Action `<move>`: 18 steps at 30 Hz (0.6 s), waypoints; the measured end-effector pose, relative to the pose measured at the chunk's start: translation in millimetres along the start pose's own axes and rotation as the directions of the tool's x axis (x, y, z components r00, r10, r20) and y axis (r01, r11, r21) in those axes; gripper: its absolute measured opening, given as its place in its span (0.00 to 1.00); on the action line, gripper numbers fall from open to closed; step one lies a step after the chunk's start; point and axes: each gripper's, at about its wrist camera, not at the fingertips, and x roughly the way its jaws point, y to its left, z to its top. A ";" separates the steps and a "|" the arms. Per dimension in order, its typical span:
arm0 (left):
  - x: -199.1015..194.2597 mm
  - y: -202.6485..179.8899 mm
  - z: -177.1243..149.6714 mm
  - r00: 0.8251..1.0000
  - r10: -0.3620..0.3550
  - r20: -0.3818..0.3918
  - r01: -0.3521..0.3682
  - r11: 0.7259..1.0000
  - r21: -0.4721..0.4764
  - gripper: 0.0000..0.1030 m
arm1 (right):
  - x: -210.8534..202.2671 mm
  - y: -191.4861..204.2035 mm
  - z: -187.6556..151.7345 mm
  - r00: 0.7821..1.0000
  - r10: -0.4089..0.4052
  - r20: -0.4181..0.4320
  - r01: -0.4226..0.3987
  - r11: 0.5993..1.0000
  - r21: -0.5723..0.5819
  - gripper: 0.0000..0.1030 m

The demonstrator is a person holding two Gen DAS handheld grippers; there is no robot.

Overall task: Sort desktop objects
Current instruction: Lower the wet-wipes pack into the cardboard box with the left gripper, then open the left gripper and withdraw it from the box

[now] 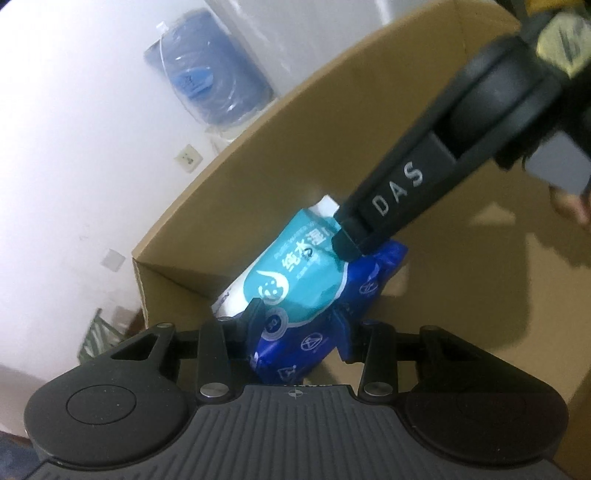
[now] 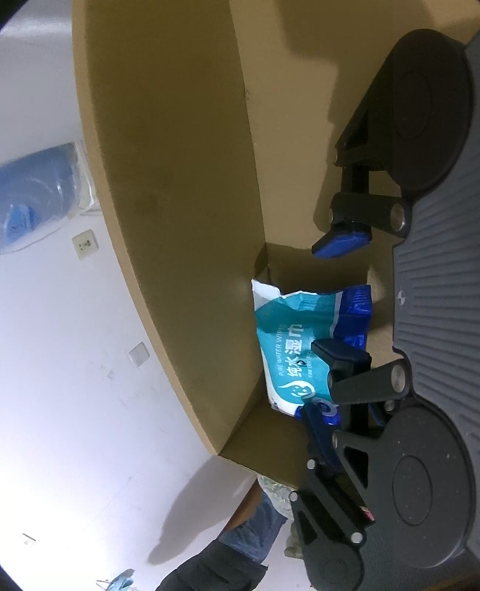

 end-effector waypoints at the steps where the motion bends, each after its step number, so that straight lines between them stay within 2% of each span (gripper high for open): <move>1: -0.6 1.4 0.5 1.000 0.000 -0.004 0.000 1.000 -0.008 0.39 | -1.2 0.4 -1.2 1.000 -0.002 0.000 0.002 1.000 -0.007 0.50; 9: -8.7 -8.5 2.9 0.996 0.084 -0.037 -0.083 0.996 0.023 0.42 | -5.9 -0.5 -6.0 1.000 -0.013 0.001 0.013 1.000 -0.007 0.52; 12: -19.9 -12.0 0.5 0.993 0.115 -0.012 -0.115 0.993 0.016 0.42 | -9.8 0.5 -7.0 0.999 -0.031 0.008 0.031 0.999 -0.019 0.53; 15: -40.1 -3.6 -4.1 0.995 0.091 0.033 -0.088 0.993 -0.076 0.42 | -15.0 -2.2 -7.4 0.999 -0.042 0.020 0.042 0.999 -0.006 0.53; 18: -68.0 7.0 -16.0 0.993 0.044 0.114 -0.021 0.981 -0.190 0.44 | -19.8 -3.9 -8.2 0.998 -0.041 0.037 0.041 0.999 -0.002 0.53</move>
